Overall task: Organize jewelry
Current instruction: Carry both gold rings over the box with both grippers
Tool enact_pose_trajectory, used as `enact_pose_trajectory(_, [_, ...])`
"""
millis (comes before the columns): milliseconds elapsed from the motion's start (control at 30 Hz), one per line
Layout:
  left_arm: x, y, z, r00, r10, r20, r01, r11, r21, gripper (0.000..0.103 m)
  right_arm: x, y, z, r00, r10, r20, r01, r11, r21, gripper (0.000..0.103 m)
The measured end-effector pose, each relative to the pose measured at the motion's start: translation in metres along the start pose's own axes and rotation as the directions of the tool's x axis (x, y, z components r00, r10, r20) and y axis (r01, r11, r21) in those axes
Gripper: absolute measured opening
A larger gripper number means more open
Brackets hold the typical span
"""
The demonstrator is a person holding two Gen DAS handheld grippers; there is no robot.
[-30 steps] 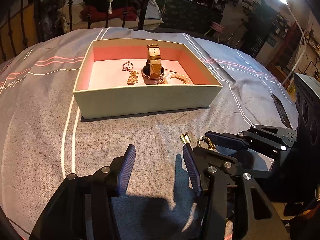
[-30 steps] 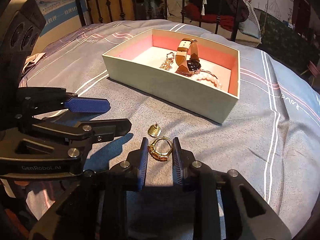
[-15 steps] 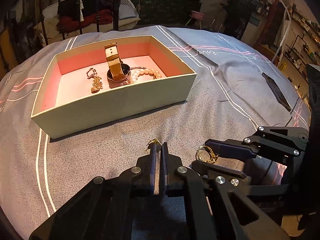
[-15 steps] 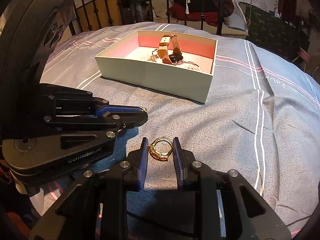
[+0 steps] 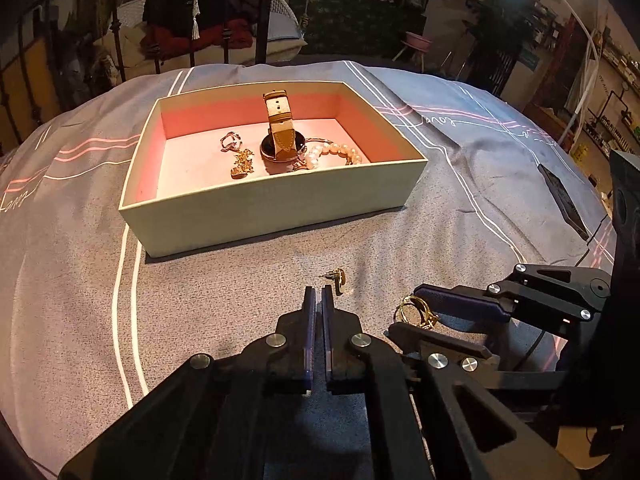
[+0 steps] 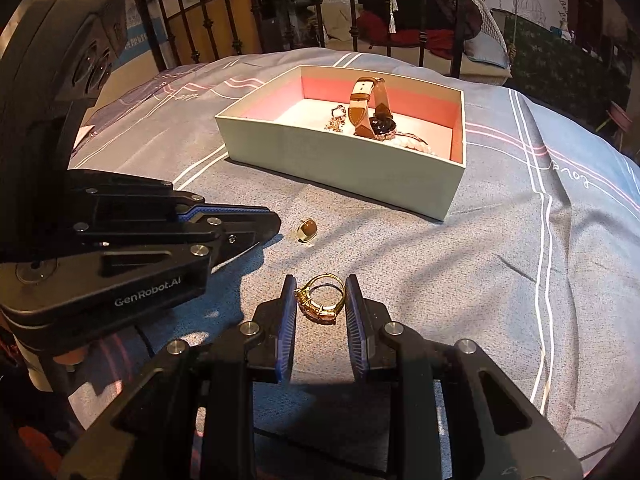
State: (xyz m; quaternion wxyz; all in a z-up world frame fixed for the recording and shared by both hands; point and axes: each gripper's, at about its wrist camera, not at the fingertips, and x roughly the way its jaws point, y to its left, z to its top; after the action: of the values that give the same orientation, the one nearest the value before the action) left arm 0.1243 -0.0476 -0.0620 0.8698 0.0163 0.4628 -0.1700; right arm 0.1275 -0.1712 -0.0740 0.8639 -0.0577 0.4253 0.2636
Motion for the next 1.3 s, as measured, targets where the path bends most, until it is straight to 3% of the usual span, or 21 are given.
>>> enact_pose_trajectory(100, [0.007, -0.008, 0.002, 1.0, 0.004, -0.009, -0.004, 0.999, 0.035, 0.011, -0.001, -0.003, -0.002, 1.0, -0.005, -0.003, 0.005, 1.0, 0.003, 0.026])
enact_pose_trajectory(167, [0.007, -0.01, 0.003, 1.0, -0.011, -0.002, 0.011, 1.0, 0.027, 0.029, -0.002, -0.005, -0.002, 1.0, -0.007, -0.003, 0.007, 1.0, 0.009, 0.026])
enact_pose_trajectory(267, [0.004, -0.011, 0.004, 1.0, -0.003, 0.01, 0.003, 1.0, 0.023, 0.038, -0.003, -0.007, -0.003, 1.0, -0.011, -0.002, 0.012, 1.0, 0.014, 0.026])
enact_pose_trajectory(500, [0.018, -0.012, 0.01, 1.0, 0.014, -0.003, -0.014, 1.0, 0.025, 0.037, -0.001, -0.008, -0.004, 1.0, -0.009, -0.006, 0.009, 1.0, 0.017, 0.026])
enact_pose_trajectory(600, [0.018, -0.009, 0.011, 1.0, 0.007, 0.0, -0.007, 1.0, 0.016, 0.029, 0.0, -0.007, -0.004, 1.0, -0.01, -0.005, 0.01, 1.0, 0.016, 0.026])
enact_pose_trajectory(667, [0.017, -0.006, 0.011, 1.0, 0.008, 0.001, -0.008, 1.0, 0.014, 0.015, 0.0, -0.007, -0.004, 1.0, -0.01, -0.005, 0.01, 1.0, 0.016, 0.026])
enact_pose_trajectory(833, [0.014, -0.003, 0.008, 1.0, -0.006, 0.004, 0.006, 1.0, 0.016, 0.004, 0.0, -0.007, -0.004, 1.0, -0.01, -0.002, 0.01, 1.0, 0.018, 0.026])
enact_pose_trajectory(1300, [-0.016, 0.012, 0.012, 0.998, -0.011, 0.064, 0.015, 0.999, -0.052, 0.004, -0.002, -0.001, 0.01, 0.999, 0.008, 0.037, -0.008, 1.0, 0.003, 0.026])
